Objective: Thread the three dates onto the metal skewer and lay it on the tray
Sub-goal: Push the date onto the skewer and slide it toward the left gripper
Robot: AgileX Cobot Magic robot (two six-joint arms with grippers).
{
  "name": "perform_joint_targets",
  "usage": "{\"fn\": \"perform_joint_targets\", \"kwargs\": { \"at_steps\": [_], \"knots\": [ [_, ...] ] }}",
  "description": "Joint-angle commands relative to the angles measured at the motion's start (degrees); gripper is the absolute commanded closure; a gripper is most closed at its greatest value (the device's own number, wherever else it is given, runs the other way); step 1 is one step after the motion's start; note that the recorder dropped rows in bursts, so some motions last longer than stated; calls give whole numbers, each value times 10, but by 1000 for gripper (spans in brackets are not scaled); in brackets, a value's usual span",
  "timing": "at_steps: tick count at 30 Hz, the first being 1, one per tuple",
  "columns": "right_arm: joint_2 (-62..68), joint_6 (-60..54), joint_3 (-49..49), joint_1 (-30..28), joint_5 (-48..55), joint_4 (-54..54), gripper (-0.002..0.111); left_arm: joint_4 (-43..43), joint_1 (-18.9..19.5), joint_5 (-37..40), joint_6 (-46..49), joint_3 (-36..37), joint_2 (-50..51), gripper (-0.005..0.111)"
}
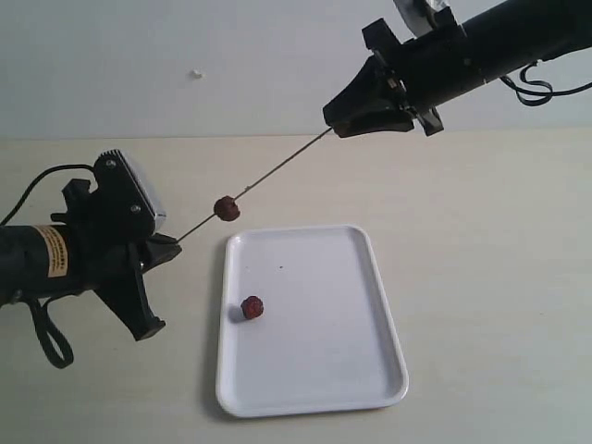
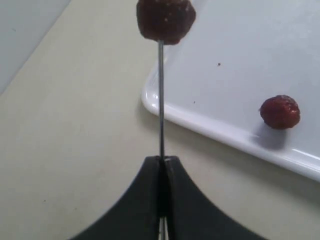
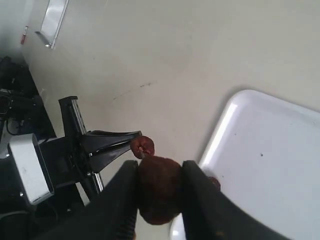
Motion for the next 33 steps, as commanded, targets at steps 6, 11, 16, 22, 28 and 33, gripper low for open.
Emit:
{"fn": "perform_joint_targets", "kwargs": {
  "at_steps": [6,11,16,22,28,33],
  "knots": [
    [-5,-7,2,6,3,-5,81,-7,1,-21,10,0,0,107],
    [-5,-7,2,6,3,-21,81,-7,1,-45,20,0,0,107],
    [-5,-7,2,8,3,-22,81,-7,1,-57,36,0,0,107],
    [-5,-7,2,29,3,-22,81,-7,1,-75,54,0,0,107],
    [-5,-5,2,45,3,-25,81,-13,1,-87,54,0,0,107],
    [-5,-5,2,46,3,-27,81,-14,0,-96,53,0,0,107]
  ]
}}
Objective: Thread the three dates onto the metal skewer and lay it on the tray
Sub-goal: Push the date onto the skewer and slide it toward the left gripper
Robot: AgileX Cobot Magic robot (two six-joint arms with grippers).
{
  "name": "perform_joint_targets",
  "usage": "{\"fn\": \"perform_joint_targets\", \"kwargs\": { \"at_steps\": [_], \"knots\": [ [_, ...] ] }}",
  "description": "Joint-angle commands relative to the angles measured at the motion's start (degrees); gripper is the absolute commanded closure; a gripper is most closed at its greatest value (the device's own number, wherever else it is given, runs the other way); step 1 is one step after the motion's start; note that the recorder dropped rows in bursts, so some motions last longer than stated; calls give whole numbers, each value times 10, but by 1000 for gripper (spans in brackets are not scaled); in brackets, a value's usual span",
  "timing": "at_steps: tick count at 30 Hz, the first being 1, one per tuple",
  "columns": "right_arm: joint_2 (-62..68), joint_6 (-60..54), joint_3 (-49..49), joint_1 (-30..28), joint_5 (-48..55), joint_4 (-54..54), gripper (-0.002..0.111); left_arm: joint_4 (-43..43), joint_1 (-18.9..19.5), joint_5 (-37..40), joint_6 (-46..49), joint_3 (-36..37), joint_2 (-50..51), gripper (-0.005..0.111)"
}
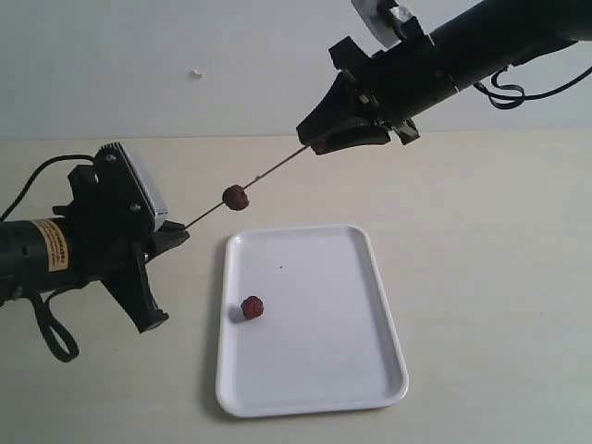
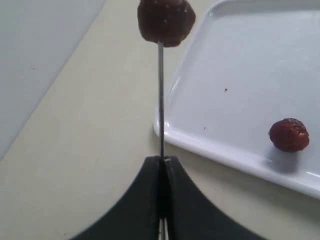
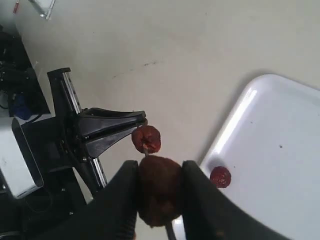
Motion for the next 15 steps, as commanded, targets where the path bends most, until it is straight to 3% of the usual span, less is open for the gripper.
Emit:
{"fn": "perform_joint_targets", "kwargs": {
  "at_steps": [1,10,12,15],
  "knots": [
    [-5,-5,2,4,7,-1,81,-6,-3,-38,-1,-3,0,107],
    [-5,-5,2,14,7,-1,79,-26,-3,-51,-3,-3,0,107],
    [-5,-5,2,14,7,0,70,-26,-3,-51,-3,-3,0,107],
    [-5,-7,1,12,7,-1,32,-30,-3,-49,-3,-3,0,107]
  ]
}}
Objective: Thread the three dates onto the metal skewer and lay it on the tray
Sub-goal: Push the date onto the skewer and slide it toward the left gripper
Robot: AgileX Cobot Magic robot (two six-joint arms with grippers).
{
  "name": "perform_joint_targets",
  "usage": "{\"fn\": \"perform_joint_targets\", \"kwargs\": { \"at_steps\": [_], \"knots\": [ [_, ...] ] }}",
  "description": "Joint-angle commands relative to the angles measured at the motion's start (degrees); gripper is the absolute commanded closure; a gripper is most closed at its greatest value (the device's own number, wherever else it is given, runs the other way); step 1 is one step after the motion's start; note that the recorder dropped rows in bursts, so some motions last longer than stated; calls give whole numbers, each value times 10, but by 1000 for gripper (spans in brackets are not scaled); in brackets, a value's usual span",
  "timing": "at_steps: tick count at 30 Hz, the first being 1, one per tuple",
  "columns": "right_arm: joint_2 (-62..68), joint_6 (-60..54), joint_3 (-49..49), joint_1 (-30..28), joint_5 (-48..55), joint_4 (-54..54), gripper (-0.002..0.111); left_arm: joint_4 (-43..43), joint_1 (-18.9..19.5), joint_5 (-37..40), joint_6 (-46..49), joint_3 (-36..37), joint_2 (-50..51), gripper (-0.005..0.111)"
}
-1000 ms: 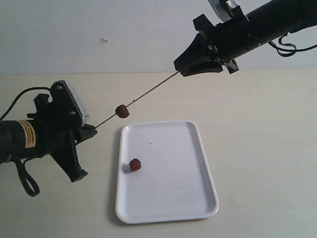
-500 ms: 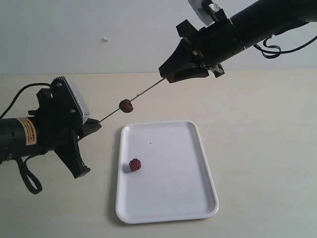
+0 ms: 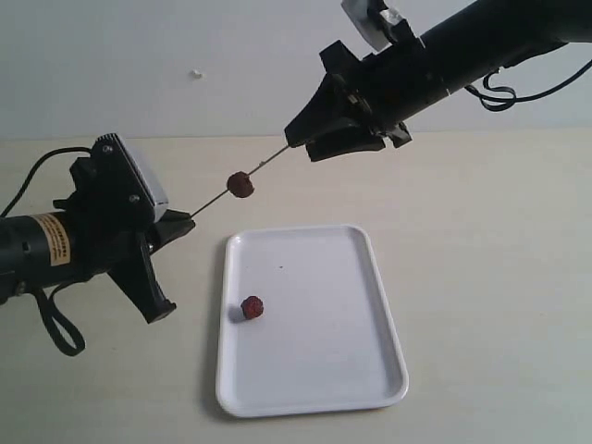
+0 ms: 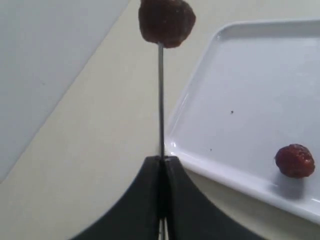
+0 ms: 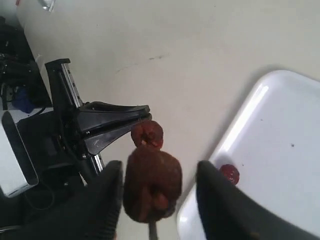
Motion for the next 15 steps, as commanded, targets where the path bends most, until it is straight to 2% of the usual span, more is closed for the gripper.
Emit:
{"fn": "perform_joint_targets", "kwargs": {
  "at_steps": [1,10,15],
  "knots": [
    [-5,-7,1,0,4,-3,29,-18,-3,-16,-6,-2,0,107],
    [-28,-6,-58,0,4,-75,26,-28,-3,0,-9,-2,0,107],
    [-71,10,-67,0,-40,-168,26,-33,-3,0,-18,-2,0,107]
  ]
}}
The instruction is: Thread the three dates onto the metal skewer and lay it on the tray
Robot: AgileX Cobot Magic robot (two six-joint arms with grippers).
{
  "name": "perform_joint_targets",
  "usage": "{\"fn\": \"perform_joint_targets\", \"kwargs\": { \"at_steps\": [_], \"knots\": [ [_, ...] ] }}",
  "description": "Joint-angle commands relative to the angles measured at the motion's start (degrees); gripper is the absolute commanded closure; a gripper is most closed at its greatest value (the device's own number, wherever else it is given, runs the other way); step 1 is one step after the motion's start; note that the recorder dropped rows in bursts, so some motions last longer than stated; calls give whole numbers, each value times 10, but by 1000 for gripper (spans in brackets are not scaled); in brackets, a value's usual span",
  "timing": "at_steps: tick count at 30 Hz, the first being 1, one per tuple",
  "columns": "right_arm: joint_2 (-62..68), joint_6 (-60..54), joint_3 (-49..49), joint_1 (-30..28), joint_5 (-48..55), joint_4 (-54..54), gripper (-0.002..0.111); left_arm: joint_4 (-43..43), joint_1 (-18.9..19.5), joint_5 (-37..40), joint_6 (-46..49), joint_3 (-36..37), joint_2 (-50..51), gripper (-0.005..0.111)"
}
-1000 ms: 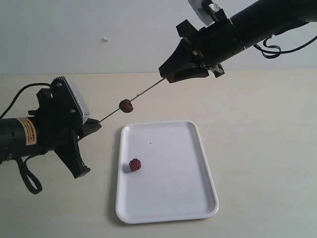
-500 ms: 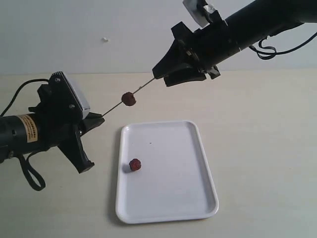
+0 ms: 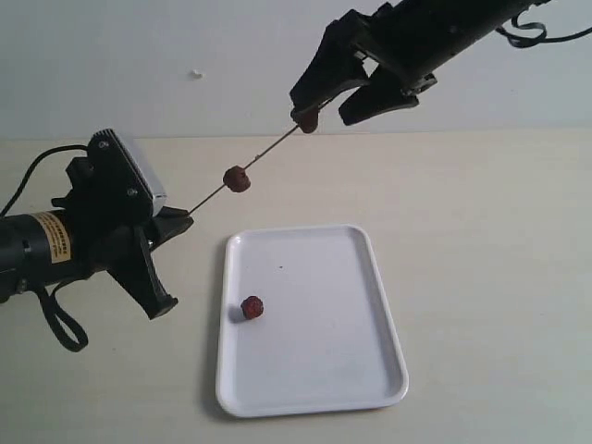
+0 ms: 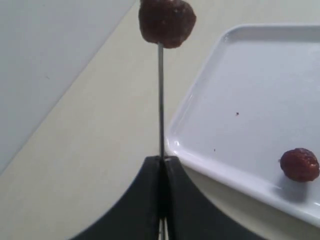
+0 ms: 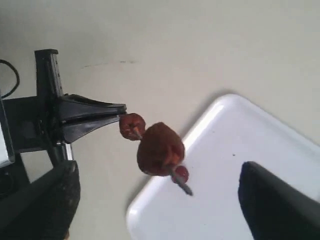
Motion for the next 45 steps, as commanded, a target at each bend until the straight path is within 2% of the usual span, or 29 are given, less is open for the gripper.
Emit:
{"fn": "perform_joint_targets", "kwargs": {
  "at_steps": [1,5,16,21,24,28,33,37,39,43,45],
  "knots": [
    [-31,10,-5,0,-45,-65,26,-11,-3,-2,-12,-1,0,107],
    [-35,21,-5,0,-47,-70,27,-12,-3,-2,-16,-1,0,107],
    [-74,-5,-5,2,-101,-62,30,-29,-3,-26,-129,-1,0,107],
    [-93,-11,-5,2,-99,-62,33,-24,-3,-118,-154,6,0,107],
    [-115,-20,-5,2,-100,-62,35,-25,9,-144,-160,10,6,107],
    [-144,-26,-5,2,-95,-62,35,-16,22,-255,-188,35,4,107],
    [-154,-31,-5,2,-76,-62,35,2,23,-280,-222,39,4,107],
    [-150,-31,-5,2,-51,-62,35,76,23,-313,-232,40,4,107],
    [-148,-31,-5,2,-31,-62,35,36,23,-295,-233,40,4,107],
    [-141,-19,14,5,8,-66,35,-160,28,-189,-232,40,4,107],
    [-141,-18,42,18,4,-79,35,-200,43,-157,-231,40,-2,107]
  ]
}}
